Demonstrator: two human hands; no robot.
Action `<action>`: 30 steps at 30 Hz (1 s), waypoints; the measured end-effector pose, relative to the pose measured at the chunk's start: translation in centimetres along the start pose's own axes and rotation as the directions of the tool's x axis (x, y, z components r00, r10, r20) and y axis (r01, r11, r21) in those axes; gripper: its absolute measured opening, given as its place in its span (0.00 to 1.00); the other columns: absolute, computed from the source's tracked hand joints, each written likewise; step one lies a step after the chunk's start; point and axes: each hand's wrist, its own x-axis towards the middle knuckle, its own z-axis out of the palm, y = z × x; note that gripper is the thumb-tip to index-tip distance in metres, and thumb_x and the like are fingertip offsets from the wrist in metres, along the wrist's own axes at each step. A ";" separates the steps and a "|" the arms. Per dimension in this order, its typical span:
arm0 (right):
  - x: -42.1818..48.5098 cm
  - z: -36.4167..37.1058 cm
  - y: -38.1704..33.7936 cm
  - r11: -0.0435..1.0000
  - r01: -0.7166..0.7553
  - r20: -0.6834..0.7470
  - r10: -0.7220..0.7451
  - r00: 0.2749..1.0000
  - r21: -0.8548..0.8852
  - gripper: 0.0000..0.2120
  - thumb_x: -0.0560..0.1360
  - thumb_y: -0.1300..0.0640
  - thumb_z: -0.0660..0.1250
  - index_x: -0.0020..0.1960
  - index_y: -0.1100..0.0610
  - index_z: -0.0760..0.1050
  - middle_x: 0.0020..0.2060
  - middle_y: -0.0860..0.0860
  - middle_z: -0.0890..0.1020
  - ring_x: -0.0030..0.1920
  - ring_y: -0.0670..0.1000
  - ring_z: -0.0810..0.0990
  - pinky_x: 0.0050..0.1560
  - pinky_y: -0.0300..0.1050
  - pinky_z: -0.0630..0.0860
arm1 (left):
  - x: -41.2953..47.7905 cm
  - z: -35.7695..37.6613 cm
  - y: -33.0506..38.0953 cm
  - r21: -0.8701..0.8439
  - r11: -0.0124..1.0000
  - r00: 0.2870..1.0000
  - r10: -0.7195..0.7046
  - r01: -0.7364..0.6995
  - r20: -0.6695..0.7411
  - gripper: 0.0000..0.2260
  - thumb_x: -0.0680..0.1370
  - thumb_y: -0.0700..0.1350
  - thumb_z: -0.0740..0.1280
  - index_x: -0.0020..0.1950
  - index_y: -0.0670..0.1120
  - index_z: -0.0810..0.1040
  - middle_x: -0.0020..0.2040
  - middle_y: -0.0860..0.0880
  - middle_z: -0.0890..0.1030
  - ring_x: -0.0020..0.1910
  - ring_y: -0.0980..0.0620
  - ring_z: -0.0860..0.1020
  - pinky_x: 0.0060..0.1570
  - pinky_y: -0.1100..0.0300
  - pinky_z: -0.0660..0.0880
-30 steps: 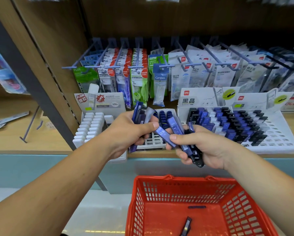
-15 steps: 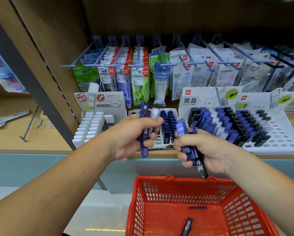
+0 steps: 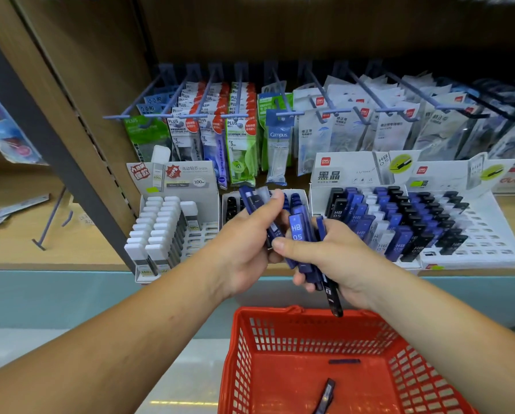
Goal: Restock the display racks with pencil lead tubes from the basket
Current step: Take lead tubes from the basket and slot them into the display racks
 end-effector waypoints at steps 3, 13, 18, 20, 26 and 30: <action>0.1 0.0 0.1 1.000 -0.010 -0.005 0.010 1.000 0.011 0.13 0.73 0.58 0.78 0.53 0.62 0.78 0.34 0.59 0.79 0.28 0.53 0.78 0.28 0.44 0.70 | -0.4 0.5 0.0 0.038 0.999 1.000 0.003 -0.004 0.018 0.28 0.82 0.60 0.64 0.68 0.37 0.78 0.63 0.32 0.80 0.50 0.39 0.77 0.47 0.46 0.70; 0.1 -0.3 0.3 0.995 0.020 0.046 -0.025 0.999 0.097 0.05 0.75 0.59 0.77 0.41 0.52 0.83 0.35 0.60 0.81 0.27 0.54 0.75 0.30 0.44 0.70 | -0.3 0.8 0.4 0.050 0.998 0.998 0.048 -0.046 -0.043 0.22 0.83 0.58 0.63 0.47 0.41 0.84 0.38 0.45 0.85 0.38 0.45 0.81 0.38 0.55 0.74; 0.4 -0.7 0.3 0.989 -0.012 0.058 0.004 0.998 0.149 0.09 0.74 0.58 0.77 0.51 0.58 0.79 0.37 0.60 0.81 0.28 0.53 0.74 0.30 0.43 0.70 | 0.0 0.7 0.4 0.070 0.994 0.987 0.095 -0.087 -0.128 0.20 0.83 0.55 0.66 0.45 0.39 0.80 0.36 0.44 0.82 0.39 0.43 0.79 0.44 0.47 0.74; 0.2 -1.0 0.1 0.984 -0.076 0.066 0.066 0.996 0.158 0.09 0.74 0.58 0.76 0.50 0.59 0.79 0.42 0.62 0.85 0.28 0.53 0.75 0.29 0.42 0.70 | 0.3 0.0 1.0 0.017 0.991 0.973 0.130 -0.129 -0.189 0.15 0.82 0.54 0.68 0.43 0.44 0.75 0.32 0.47 0.77 0.35 0.47 0.79 0.47 0.45 0.78; 0.3 -1.5 0.1 0.934 -0.193 0.086 0.175 0.981 0.300 0.10 0.74 0.53 0.75 0.41 0.57 0.77 0.34 0.55 0.78 0.29 0.52 0.75 0.30 0.45 0.74 | -0.1 -0.8 0.8 0.317 0.933 0.969 0.215 -0.169 -0.118 0.15 0.81 0.54 0.71 0.39 0.51 0.71 0.29 0.48 0.63 0.25 0.49 0.62 0.26 0.59 0.59; 1.4 -2.2 -0.2 0.816 -0.098 -0.054 0.156 0.986 0.569 0.12 0.80 0.54 0.69 0.40 0.58 0.76 0.31 0.52 0.77 0.32 0.52 0.78 0.37 0.48 0.79 | -1.2 0.1 -1.0 0.423 0.904 0.997 0.076 -0.066 -0.006 0.19 0.72 0.62 0.77 0.43 0.47 0.81 0.28 0.50 0.61 0.25 0.51 0.57 0.28 0.61 0.55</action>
